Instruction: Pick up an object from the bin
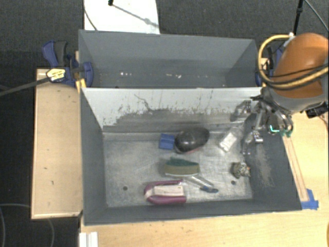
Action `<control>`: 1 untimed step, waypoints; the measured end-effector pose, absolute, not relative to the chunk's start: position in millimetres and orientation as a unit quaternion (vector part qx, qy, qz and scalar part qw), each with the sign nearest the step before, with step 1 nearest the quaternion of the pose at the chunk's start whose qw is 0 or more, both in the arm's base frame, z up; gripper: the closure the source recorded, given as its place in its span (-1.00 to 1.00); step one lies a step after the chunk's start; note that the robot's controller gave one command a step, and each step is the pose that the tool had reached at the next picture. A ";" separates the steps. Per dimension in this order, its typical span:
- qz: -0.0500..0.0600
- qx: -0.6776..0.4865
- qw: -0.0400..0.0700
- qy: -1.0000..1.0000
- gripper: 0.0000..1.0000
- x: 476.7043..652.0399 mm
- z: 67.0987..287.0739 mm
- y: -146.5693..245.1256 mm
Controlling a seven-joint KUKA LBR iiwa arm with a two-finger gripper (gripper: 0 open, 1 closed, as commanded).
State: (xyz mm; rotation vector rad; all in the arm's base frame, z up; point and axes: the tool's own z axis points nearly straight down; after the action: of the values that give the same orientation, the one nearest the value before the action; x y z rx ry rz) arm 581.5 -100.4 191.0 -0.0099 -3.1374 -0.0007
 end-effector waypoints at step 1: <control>-0.001 0.070 0.003 -0.998 -1.00 525.3 93.2 -138.5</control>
Offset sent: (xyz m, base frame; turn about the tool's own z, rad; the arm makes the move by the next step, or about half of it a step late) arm -0.0536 -0.0365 -0.0942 -0.1502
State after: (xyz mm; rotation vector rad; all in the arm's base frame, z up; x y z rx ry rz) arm 525.3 -138.5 93.2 0.2202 -3.1279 -0.0022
